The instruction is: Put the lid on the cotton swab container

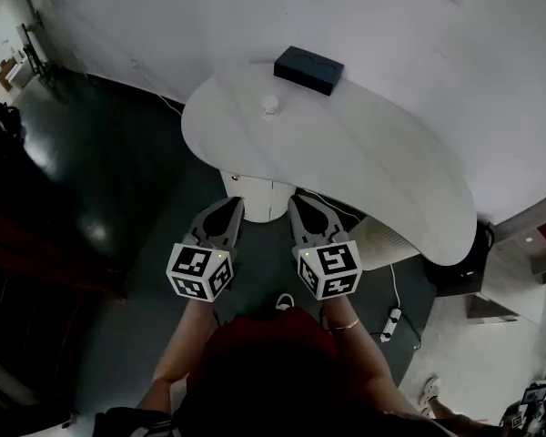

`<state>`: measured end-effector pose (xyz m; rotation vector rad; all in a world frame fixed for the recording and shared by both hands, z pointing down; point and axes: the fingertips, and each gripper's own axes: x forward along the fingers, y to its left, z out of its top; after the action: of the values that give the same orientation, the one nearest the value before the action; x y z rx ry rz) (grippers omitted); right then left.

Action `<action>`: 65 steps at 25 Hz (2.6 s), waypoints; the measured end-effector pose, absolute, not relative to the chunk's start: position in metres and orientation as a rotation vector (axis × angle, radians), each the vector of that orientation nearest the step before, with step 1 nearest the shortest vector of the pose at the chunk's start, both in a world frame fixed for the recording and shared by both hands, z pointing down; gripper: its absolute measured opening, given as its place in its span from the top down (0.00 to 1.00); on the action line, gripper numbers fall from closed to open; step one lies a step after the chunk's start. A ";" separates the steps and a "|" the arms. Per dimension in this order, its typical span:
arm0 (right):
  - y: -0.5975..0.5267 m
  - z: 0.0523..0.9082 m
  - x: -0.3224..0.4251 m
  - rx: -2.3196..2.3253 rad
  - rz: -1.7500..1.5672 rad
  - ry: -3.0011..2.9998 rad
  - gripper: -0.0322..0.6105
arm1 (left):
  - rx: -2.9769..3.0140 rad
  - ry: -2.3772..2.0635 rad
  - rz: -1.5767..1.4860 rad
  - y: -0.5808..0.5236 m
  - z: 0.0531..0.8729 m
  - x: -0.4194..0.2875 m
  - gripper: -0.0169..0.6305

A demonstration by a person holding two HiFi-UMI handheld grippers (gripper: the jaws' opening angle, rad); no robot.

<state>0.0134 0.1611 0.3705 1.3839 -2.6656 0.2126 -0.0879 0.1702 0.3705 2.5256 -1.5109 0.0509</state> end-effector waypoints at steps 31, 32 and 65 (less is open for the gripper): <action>0.030 0.404 0.031 1.241 0.231 -2.633 0.92 | 2.362 -1.688 0.147 0.043 0.400 -0.092 0.94; 0.022 0.406 0.028 1.236 0.235 -2.628 0.93 | 2.366 -1.676 0.150 0.034 0.402 -0.093 0.94; -0.165 0.491 -0.043 1.325 0.441 -2.326 0.71 | 2.455 -1.321 0.257 -0.172 0.452 -0.133 0.94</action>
<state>-0.0427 -0.1645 0.4910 1.3247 -2.3260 0.4411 -0.1330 -0.1724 0.4516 2.4546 -1.3210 0.2571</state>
